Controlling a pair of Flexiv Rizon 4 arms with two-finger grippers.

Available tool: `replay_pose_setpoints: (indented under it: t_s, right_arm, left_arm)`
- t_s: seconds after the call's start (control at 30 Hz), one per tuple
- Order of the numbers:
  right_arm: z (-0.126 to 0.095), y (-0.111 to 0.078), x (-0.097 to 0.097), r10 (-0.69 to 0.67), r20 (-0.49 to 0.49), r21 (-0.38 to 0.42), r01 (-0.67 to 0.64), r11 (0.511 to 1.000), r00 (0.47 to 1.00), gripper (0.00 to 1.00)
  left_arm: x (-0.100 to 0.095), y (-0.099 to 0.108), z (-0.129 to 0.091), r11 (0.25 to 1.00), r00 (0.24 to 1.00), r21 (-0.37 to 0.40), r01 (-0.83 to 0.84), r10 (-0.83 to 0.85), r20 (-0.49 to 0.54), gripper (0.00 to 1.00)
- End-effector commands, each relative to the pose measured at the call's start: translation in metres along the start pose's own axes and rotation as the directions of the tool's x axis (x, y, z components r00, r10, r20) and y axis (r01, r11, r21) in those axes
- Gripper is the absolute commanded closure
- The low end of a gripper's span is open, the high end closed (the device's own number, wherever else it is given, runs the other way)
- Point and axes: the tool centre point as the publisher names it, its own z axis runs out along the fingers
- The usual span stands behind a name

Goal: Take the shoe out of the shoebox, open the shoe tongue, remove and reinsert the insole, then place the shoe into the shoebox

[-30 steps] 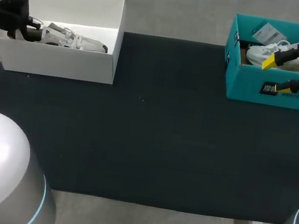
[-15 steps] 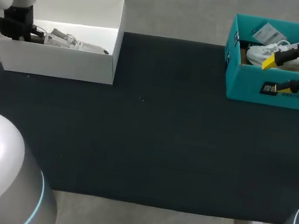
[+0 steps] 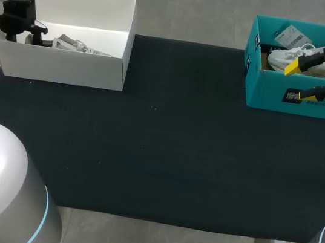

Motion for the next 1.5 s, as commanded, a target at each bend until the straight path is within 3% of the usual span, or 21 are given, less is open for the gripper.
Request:
replay_pose_setpoints:
  t_s: [0.03, 0.4, 0.83, 1.07, 1.2, 1.5]
  right_arm:
    - [0.001, 0.000, 0.000, 0.001, 0.002, 0.000, -0.001, 1.000, 1.000, 0.00]
    - [0.001, 0.000, 0.000, 0.001, 0.002, 0.000, -0.001, 1.000, 1.000, 0.00]
    - [0.001, 0.000, 0.000, 0.001, 0.002, 0.000, -0.001, 1.000, 1.000, 0.00]
    - [0.001, 0.000, 0.000, 0.001, 0.002, 0.000, -0.001, 1.000, 1.000, 0.00]
    - [0.001, 0.000, 0.000, 0.001, 0.002, 0.000, -0.001, 1.000, 1.000, 0.00]
    - [0.001, 0.000, 0.000, 0.001, 0.002, 0.000, -0.001, 1.000, 1.000, 0.00]
  left_arm:
    - [-0.001, -0.012, -0.025, 1.000, 1.000, -0.016, -0.008, 0.009, 0.021, 0.00]
    - [-0.014, -0.017, -0.078, 1.000, 0.997, -0.019, -0.007, 0.008, 0.079, 0.00]
    - [-0.001, -0.024, -0.163, 0.966, 0.960, -0.069, 0.248, -0.236, 0.152, 0.00]
    - [-0.012, -0.031, -0.200, 0.976, 0.972, -0.076, 0.202, -0.191, 0.137, 0.00]
    - [-0.016, -0.036, -0.221, 0.994, 0.984, -0.034, 0.106, -0.100, 0.145, 0.00]
    - [-0.016, -0.036, -0.221, 0.994, 0.984, -0.034, 0.106, -0.100, 0.145, 0.00]
